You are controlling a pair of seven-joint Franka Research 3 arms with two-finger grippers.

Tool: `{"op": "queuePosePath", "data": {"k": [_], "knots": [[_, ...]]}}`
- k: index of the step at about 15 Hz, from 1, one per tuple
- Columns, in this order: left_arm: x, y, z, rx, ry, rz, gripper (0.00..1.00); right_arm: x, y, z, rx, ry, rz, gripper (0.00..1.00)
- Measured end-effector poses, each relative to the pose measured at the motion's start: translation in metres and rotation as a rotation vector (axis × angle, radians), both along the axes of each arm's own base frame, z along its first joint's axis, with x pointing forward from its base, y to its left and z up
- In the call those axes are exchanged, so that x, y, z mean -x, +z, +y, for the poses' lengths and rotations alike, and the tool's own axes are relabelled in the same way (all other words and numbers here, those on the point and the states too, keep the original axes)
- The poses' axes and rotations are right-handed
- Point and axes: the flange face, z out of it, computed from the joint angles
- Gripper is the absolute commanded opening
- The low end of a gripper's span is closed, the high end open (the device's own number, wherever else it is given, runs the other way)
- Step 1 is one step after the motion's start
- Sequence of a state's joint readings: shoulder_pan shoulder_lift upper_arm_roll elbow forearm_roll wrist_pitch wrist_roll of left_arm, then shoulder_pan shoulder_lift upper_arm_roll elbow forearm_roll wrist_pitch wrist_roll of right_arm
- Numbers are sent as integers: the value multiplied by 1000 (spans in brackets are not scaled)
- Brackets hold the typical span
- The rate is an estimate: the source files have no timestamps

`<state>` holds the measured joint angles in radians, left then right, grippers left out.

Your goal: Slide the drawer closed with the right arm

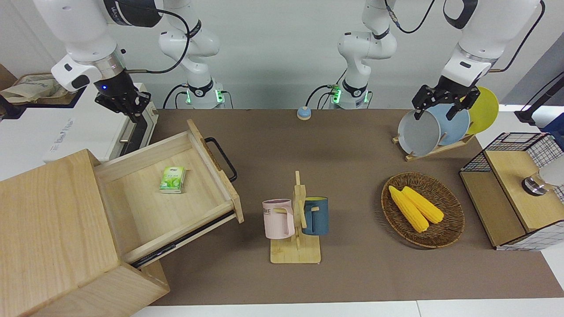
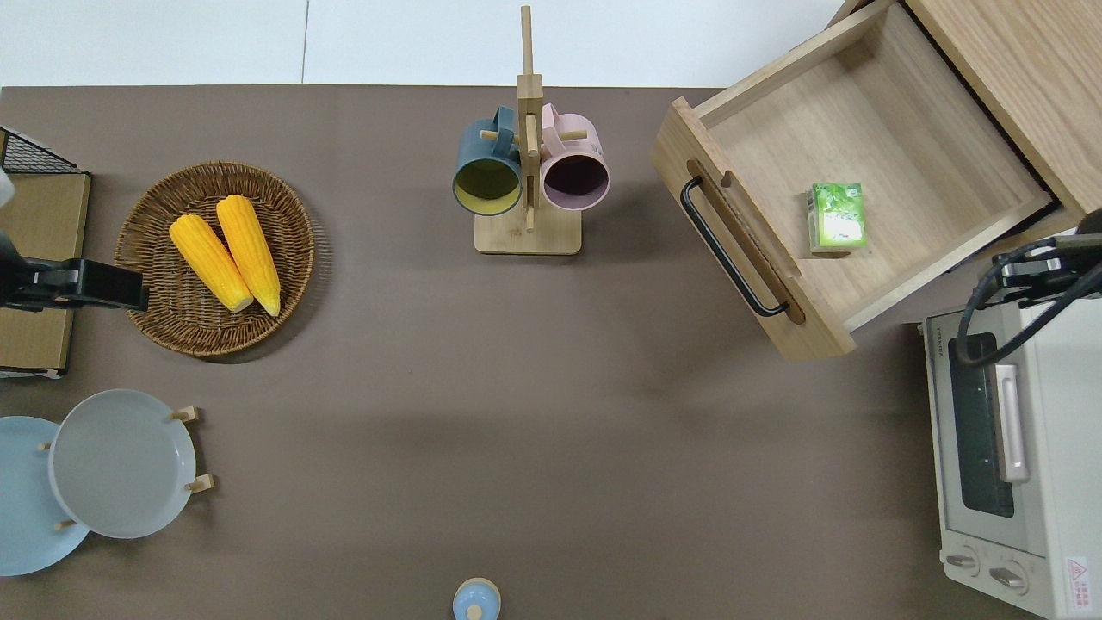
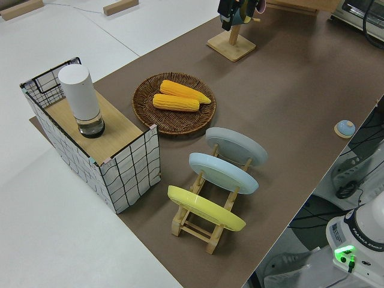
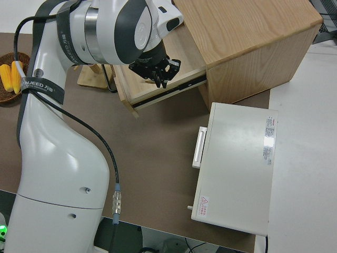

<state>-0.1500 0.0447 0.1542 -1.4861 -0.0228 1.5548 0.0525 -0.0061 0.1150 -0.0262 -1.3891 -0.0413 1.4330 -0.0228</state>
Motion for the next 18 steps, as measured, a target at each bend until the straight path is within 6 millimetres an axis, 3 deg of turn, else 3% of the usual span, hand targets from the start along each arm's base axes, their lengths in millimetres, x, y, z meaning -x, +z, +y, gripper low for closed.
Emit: {"op": "queuePosePath", "data": {"k": [13,18], "knots": [[0,0,0,0,0,0,995,15,29,7,-8,7,25,0],[0,0,0,0,0,0,995,30,54,31,-56,-37,1,0]]}}
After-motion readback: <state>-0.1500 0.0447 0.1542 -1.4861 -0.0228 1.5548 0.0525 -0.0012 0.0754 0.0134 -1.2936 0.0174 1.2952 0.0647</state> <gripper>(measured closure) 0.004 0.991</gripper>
